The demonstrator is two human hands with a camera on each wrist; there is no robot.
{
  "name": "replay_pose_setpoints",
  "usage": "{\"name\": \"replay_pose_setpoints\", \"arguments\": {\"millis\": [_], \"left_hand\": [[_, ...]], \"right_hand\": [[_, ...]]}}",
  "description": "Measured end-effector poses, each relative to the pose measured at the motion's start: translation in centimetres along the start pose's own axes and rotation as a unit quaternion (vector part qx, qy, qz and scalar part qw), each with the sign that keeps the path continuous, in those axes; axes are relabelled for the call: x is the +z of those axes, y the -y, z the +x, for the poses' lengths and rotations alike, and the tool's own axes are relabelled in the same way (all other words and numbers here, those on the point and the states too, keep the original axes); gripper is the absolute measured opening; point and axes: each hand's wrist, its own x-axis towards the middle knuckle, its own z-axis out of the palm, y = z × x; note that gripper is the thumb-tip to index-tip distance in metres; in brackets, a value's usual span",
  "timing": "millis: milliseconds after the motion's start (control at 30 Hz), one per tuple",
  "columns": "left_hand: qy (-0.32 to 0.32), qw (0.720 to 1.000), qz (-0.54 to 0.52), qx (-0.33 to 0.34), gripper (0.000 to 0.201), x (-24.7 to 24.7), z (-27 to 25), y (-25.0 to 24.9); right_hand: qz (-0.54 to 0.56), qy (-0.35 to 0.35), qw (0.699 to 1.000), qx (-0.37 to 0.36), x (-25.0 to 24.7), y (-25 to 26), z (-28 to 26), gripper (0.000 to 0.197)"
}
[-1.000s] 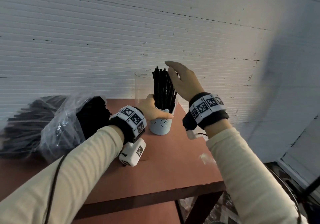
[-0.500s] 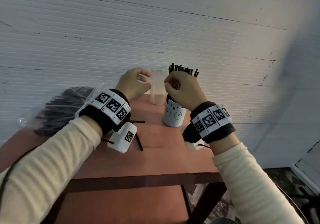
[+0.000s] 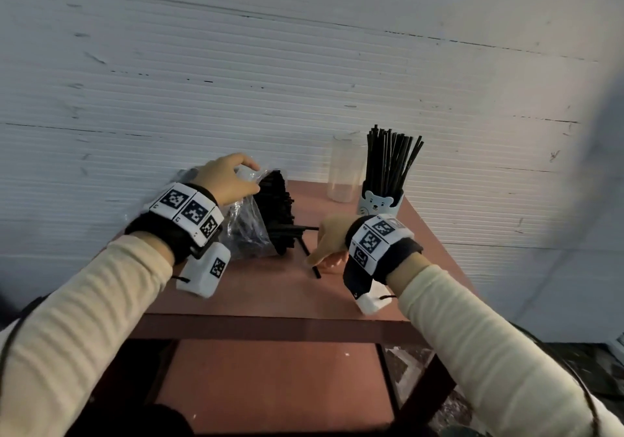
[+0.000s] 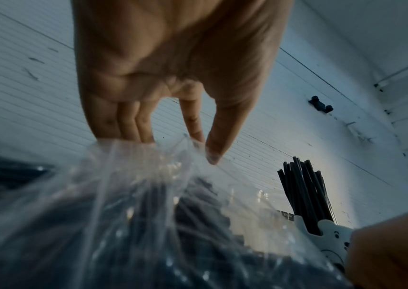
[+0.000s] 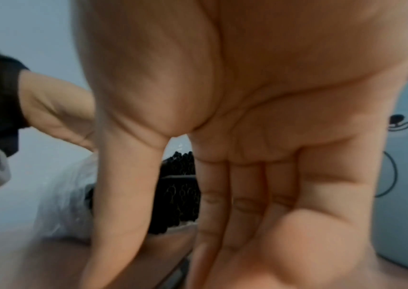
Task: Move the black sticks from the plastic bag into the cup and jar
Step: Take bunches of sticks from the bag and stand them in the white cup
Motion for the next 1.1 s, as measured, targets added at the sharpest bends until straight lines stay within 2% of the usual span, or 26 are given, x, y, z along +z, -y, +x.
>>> {"name": "replay_pose_setpoints", "arguments": {"millis": [67,233,333,400,500,600,733,900,1000,1100], "left_hand": [[0.021,1.000,0.005,0.012,0.033,0.2,-0.2,-0.2],[-0.010,1.000,0.016,-0.006,0.037,0.2,-0.5,-0.5],[-0.024,1.000,0.001,-0.013,0.037,0.3,-0.2,-0.1],[-0.030,0.999,-0.003,-0.026,0.038,0.5,0.1,0.2],[-0.009,0.999,-0.015,-0.029,0.055,1.0,0.7,0.0],[0.002,1.000,-0.015,-0.005,0.068,1.5,1.4,-0.8],[-0.038,0.998,-0.021,0.043,0.068,2.0,2.4,-1.7],[-0.063,0.985,-0.096,0.128,0.074,2.1,3.7,-3.5],[-0.055,0.973,-0.126,0.186,0.069,2.7,4.2,-3.8],[-0.005,0.972,-0.125,0.200,0.066,3.8,4.0,-3.3]], "right_hand": [[-0.029,-0.002,1.000,0.006,0.3,0.3,0.6,0.035],[-0.043,0.014,0.999,0.031,-0.1,-0.5,0.1,0.024],[-0.036,-0.037,0.998,0.047,-1.4,-2.1,-1.6,0.018],[0.007,-0.081,0.995,0.053,-2.6,-3.7,-2.6,0.019],[0.104,-0.164,0.980,0.030,-4.6,-6.1,-4.4,0.006],[0.210,-0.287,0.934,-0.019,-6.7,-7.7,-6.1,0.009],[0.305,-0.450,0.836,-0.077,-8.9,-8.8,-7.7,0.014],[0.379,-0.527,0.750,-0.127,-11.0,-9.1,-8.4,0.016],[0.350,-0.575,0.729,-0.122,-11.7,-9.1,-7.9,0.014],[0.279,-0.617,0.724,-0.133,-12.1,-9.3,-7.4,0.015]]}}
